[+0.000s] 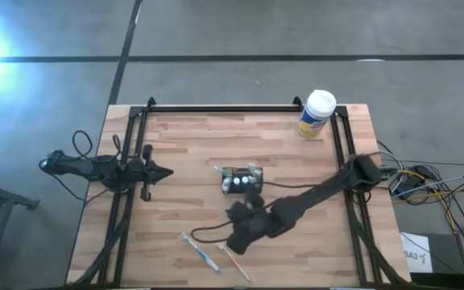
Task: Pick & Place toothbrushing station
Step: Put the orange toothbrush into the black organizer
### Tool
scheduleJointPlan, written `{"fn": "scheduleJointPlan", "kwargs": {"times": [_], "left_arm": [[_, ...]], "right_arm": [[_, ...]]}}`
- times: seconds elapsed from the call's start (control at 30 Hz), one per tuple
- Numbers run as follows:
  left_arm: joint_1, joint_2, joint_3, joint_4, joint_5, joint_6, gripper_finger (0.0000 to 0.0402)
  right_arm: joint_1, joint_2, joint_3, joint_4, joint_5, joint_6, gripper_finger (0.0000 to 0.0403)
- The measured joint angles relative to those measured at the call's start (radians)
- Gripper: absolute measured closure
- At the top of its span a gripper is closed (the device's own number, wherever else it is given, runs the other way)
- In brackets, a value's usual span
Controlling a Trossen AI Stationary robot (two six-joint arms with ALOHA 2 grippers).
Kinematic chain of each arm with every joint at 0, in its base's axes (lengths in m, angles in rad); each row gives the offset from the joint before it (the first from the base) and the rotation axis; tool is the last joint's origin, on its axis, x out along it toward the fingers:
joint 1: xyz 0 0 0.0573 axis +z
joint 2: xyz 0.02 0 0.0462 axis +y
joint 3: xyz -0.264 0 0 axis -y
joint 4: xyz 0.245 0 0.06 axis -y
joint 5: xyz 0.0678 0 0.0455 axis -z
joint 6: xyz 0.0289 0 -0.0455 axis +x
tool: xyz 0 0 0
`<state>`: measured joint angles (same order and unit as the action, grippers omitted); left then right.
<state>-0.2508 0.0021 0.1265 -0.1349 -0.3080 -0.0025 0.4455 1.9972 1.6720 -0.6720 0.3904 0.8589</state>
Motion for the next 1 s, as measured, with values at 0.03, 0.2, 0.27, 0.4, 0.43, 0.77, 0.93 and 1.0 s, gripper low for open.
{"fn": "scheduleJointPlan", "kwargs": {"times": [0.03,0.2,0.27,0.4,0.43,0.77,0.93,1.0], "left_arm": [[0.000,0.000,0.000,0.000,0.000,0.000,0.0387],[0.000,0.000,0.000,0.003,0.000,-0.014,0.0387],[0.000,0.000,0.000,0.004,0.000,-0.035,0.0386],[0.000,0.000,0.001,0.007,0.000,-0.052,0.0386],[0.000,0.001,0.001,0.007,-0.001,-0.057,0.0385],[0.000,0.001,0.002,0.012,-0.006,-0.059,0.0387],[0.000,0.001,0.002,0.004,-0.004,-0.078,0.0390],[0.000,0.001,0.001,0.002,-0.003,-0.078,0.0390]], "right_arm": [[0.003,0.020,0.027,-0.018,-0.010,0.025,0.0394],[0.030,0.132,0.167,-0.127,-0.025,0.159,0.0394],[0.048,0.185,0.242,-0.184,-0.030,0.189,0.0394],[0.077,0.288,0.386,-0.293,-0.037,0.213,0.0394],[0.080,0.310,0.419,-0.315,-0.037,0.215,0.0394],[0.098,0.463,0.614,-0.344,-0.077,0.253,0.0379],[0.116,0.480,0.626,-0.342,-0.116,0.330,0.0332],[0.125,0.480,0.618,-0.337,-0.133,0.356,0.0310]]}}
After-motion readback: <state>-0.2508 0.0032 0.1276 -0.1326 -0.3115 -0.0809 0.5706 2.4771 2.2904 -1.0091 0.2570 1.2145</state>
